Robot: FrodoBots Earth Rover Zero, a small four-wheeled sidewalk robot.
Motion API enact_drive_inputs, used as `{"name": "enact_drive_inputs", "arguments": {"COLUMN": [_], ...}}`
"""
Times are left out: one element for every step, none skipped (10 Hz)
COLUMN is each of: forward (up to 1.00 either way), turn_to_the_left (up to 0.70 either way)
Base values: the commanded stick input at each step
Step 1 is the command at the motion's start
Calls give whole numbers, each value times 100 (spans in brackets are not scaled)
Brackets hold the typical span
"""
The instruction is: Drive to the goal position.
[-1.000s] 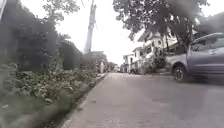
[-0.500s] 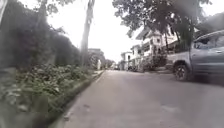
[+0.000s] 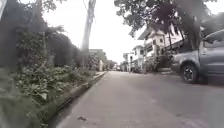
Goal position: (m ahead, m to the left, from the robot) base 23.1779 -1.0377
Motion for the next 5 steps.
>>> {"name": "enact_drive_inputs", "arguments": {"forward": [70,70,70,70,70], "turn_to_the_left": [0,0,0,0,0]}}
